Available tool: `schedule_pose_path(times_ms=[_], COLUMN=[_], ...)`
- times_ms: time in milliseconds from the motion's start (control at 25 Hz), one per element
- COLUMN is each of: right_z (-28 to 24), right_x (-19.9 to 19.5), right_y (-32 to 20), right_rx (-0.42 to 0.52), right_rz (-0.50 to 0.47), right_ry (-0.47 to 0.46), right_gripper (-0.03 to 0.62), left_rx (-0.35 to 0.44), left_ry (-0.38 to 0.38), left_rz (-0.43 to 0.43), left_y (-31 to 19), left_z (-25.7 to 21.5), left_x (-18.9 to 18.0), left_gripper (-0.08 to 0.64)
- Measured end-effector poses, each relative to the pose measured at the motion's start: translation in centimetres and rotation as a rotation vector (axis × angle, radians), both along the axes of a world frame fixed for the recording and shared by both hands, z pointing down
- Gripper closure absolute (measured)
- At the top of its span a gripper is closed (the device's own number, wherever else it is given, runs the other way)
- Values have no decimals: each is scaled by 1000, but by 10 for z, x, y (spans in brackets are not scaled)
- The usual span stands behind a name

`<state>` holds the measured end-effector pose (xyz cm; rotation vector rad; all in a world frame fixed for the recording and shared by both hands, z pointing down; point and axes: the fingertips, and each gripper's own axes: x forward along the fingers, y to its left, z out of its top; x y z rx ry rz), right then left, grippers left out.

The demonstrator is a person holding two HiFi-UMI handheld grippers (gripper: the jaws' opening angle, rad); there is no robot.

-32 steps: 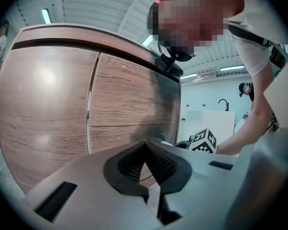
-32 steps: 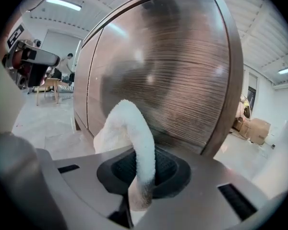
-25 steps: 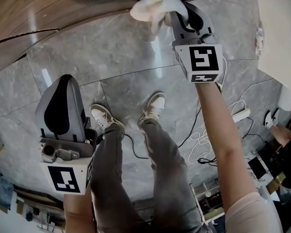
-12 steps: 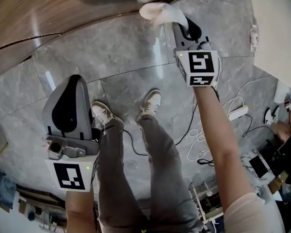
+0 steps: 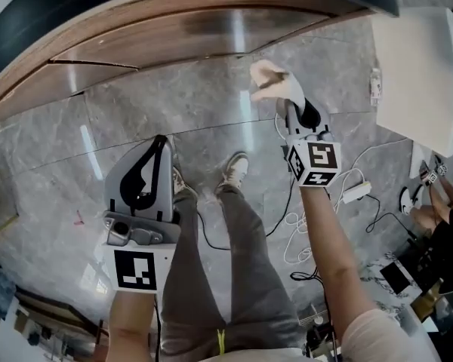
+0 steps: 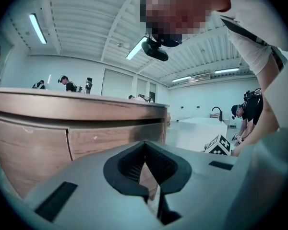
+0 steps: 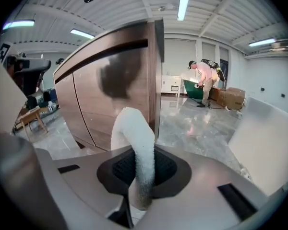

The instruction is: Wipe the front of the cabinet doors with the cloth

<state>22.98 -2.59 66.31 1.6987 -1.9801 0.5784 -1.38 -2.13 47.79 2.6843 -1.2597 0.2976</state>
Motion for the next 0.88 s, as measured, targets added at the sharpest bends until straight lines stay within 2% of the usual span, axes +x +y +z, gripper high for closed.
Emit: schedule_pose_path(times_ms=[280,480,640,880], right_z=[-160,-273,-365,-499], right_x=[1,-19,-38,-51], right_y=[31,36,32,54], right_rx=[23,65,131,244], right_rz=[131,123,108,145], right_ry=[-114,-130,-157,-228], right_gripper=[525,525,525,525], left_rx=[-19,-17,38,160], left_ry=[35,66,92,121], left_rz=[-38,-56,-63,-53], left_y=[13,24,24,35], left_z=[-137,-228,-308,-431], left_x=[-18,-37,-46,-53], left_gripper=[541,541,541,541])
